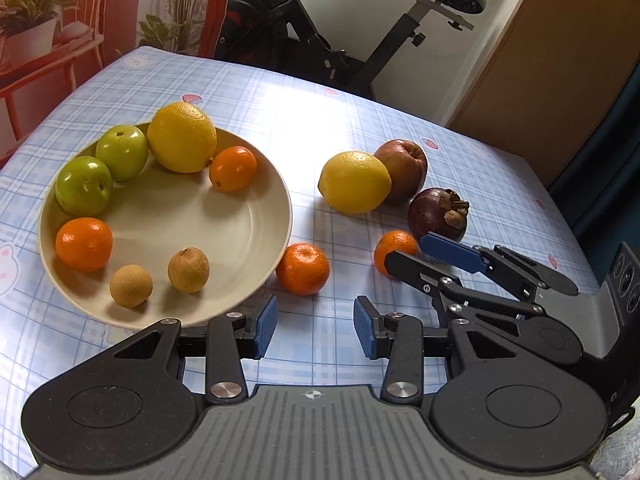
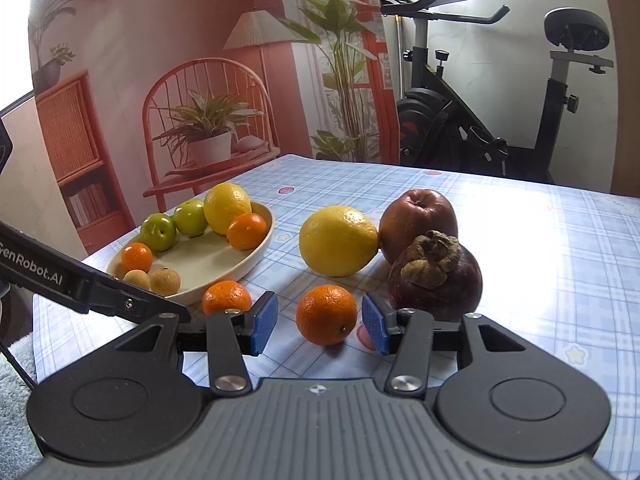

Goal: Organize fruits
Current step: 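Move the left gripper to a tangerine on the cloth while the right gripper reaches another tangerine, then close both grippers on their tangerines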

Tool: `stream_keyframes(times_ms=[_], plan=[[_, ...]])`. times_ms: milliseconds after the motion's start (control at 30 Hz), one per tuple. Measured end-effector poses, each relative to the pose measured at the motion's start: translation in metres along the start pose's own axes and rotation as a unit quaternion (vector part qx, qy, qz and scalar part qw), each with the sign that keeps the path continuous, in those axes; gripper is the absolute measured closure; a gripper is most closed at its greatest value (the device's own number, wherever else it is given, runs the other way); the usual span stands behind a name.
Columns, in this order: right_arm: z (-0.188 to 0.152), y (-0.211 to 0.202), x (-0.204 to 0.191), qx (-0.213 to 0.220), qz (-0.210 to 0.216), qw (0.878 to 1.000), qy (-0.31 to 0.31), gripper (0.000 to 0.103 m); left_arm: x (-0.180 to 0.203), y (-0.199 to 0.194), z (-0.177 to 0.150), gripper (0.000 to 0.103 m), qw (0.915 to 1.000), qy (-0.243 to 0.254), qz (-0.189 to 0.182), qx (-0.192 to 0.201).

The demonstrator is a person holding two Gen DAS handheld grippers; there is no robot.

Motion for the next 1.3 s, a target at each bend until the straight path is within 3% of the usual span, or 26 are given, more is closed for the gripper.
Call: stream_keyframes(times_ms=[100,233,633,867,1067,1300], plan=[[-0.001,0.006,0.007,-0.013,0.004,1.0,0.017,0.053,-0.002,0.0,0.0,0.059,1.0,-0.004,0.003,-0.001],[-0.003,0.009,0.008,-0.027,0.007,0.999,0.02,0.064,-0.008,-0.001,0.0,0.059,0.9999,-0.016,0.004,-0.002],[-0.009,-0.022,0.014,-0.008,0.003,1.0,0.029,0.064,-0.002,0.017,0.007,0.058,0.9973,-0.07,-0.004,-0.022],[-0.01,-0.048,0.04,0.032,-0.004,0.996,0.088,0.064,0.0,0.027,0.009,0.058,0.9915,-0.126,0.032,-0.01],[-0.01,-0.049,0.039,0.029,-0.004,0.996,0.083,0.064,0.002,0.035,0.011,0.057,0.9852,-0.165,0.047,-0.008],[-0.01,-0.053,0.045,0.041,-0.003,0.994,0.104,0.064,0.011,0.04,0.01,0.058,0.9864,-0.142,0.083,0.008]])
Point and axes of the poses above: each gripper's, at about its wrist camera, not at the fingertips, and y roughly the way its jaws point, x to its right, z to its top, the point moved 7 cm from there along y, roughly the way its jaws point, and after that the axes turned 10 degrees about z, right-handed, at the moved point
